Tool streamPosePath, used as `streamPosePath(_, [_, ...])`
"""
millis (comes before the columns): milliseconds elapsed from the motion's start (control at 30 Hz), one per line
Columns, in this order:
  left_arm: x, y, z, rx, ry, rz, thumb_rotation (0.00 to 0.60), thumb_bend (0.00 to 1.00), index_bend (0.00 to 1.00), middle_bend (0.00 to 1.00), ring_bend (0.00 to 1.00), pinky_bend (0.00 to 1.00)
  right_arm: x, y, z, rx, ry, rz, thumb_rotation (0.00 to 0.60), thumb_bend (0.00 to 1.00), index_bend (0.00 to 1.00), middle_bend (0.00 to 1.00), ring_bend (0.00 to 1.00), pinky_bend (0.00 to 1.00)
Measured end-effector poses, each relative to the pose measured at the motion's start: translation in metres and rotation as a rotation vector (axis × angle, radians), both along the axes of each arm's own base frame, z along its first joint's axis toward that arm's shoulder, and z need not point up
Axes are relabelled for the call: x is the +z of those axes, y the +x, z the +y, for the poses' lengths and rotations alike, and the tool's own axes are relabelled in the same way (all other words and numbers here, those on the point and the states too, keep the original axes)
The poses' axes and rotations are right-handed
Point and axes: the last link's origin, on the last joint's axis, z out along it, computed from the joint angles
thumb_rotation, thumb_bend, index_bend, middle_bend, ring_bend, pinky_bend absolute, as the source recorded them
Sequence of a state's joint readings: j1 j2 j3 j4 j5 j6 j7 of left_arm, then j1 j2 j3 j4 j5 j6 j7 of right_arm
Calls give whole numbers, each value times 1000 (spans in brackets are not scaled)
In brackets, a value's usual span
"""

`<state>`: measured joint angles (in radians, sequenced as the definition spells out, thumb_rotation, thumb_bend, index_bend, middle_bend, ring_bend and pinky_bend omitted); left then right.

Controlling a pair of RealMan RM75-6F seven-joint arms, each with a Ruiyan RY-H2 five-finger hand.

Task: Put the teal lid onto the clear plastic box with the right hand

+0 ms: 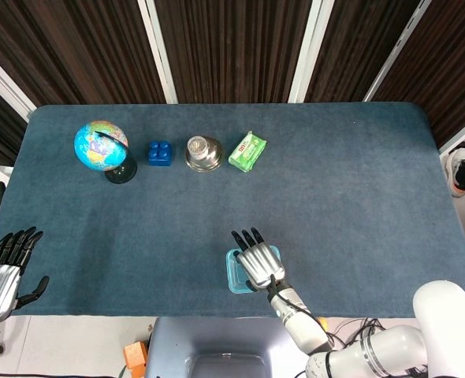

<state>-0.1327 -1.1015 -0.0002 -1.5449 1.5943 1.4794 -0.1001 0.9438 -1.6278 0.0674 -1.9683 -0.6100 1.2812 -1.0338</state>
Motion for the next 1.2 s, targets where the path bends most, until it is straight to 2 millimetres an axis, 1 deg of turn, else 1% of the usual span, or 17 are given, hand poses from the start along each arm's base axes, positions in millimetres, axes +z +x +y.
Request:
streamPosePath(333, [0, 0, 0, -1, 0, -3, 600, 344, 0, 34, 16, 9, -1, 1, 1, 8, 0, 3, 600, 74, 431, 0, 0, 0])
streamPosePath(833, [0, 0, 0, -3, 2, -1, 600, 344, 0, 33, 17, 10, -7, -3, 1, 7, -1, 42, 600, 67, 444, 0, 0, 0])
streamPosePath(1200, [0, 0, 1, -6, 2, -2, 600, 344, 0, 33, 17, 9, -9, -4, -1, 6, -2, 44, 600, 67, 445, 0, 0, 0])
